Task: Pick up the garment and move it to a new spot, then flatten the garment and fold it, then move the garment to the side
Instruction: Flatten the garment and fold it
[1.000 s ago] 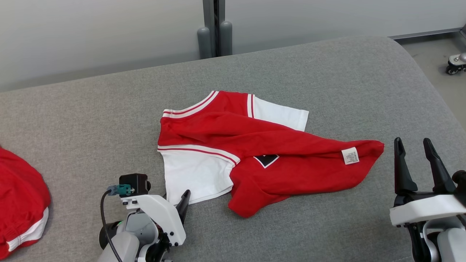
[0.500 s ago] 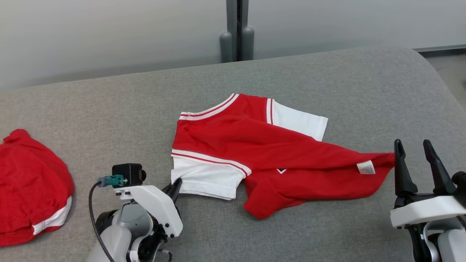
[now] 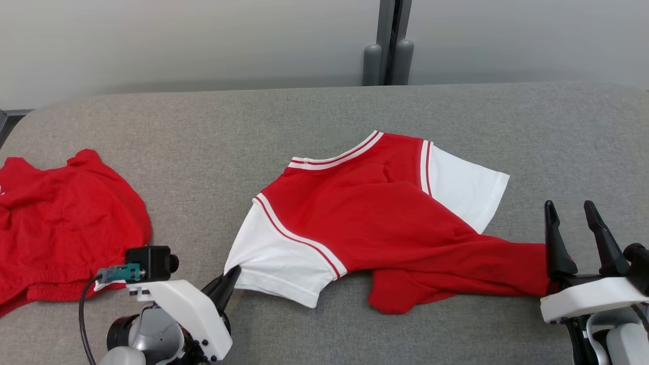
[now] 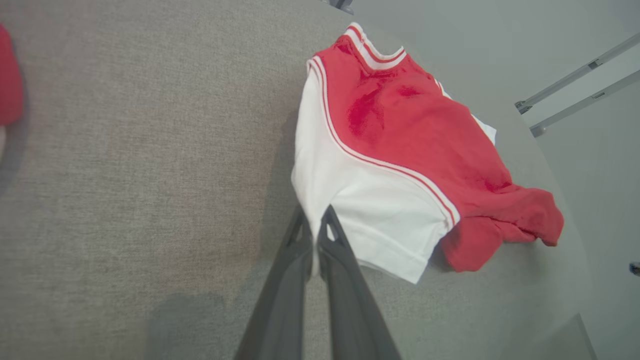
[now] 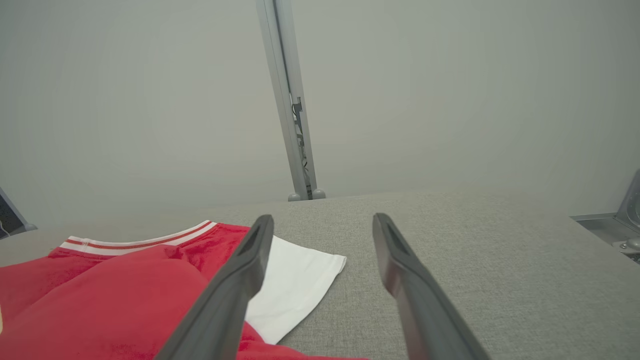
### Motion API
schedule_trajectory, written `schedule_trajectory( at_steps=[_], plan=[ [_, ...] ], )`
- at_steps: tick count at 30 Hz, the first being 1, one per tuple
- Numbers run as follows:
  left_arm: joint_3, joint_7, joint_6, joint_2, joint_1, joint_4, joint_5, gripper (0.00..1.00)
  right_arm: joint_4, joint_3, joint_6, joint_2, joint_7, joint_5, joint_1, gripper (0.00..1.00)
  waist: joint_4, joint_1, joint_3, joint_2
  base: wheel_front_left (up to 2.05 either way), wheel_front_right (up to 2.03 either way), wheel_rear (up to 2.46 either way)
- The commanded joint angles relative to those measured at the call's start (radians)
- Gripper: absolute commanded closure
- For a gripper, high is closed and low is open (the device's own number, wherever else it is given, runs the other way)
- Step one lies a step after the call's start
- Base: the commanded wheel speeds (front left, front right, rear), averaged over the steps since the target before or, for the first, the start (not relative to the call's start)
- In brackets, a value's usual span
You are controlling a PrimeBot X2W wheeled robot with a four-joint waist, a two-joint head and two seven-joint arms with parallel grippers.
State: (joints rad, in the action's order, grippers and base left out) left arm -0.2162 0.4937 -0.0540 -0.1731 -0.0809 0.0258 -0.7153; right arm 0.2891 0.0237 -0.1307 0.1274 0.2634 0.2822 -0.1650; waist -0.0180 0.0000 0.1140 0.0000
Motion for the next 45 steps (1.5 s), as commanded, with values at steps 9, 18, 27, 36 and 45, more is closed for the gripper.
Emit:
schedule_trajectory(
  at_steps=[9,18,27,36,45],
  plan=[
    [0.043,-0.055,-0.064,-0.015,0.084,-0.002,0.025,1.0,0.018,-0.007,0.0,0.014,0.003,0.013,-0.022,0.0,0.011,0.0,0.03,0.0,0.0,0.0,0.0],
    [0.03,-0.131,-0.048,0.002,0.07,0.059,0.049,0.0,0.035,-0.021,0.0,0.022,0.003,0.02,-0.03,0.0,-0.002,0.0,0.018,0.0,0.0,0.0,0.0],
    [0.044,-0.247,-0.043,-0.013,0.07,0.045,0.097,0.0,0.016,-0.046,0.0,0.029,0.003,0.02,-0.019,0.0,-0.017,0.0,-0.02,0.0,0.0,0.0,0.0],
    [0.055,-0.43,-0.008,-0.021,0.043,0.021,0.16,0.0,-0.035,-0.093,0.0,0.031,0.003,0.042,-0.016,0.0,-0.013,0.0,-0.054,0.0,0.0,0.0,0.0],
    [0.064,-0.667,-0.006,-0.015,0.009,0.05,0.246,0.0,-0.115,-0.134,0.0,0.037,0.003,0.052,-0.014,0.0,-0.002,0.0,-0.059,0.0,0.0,0.0,0.0]
  ],
)
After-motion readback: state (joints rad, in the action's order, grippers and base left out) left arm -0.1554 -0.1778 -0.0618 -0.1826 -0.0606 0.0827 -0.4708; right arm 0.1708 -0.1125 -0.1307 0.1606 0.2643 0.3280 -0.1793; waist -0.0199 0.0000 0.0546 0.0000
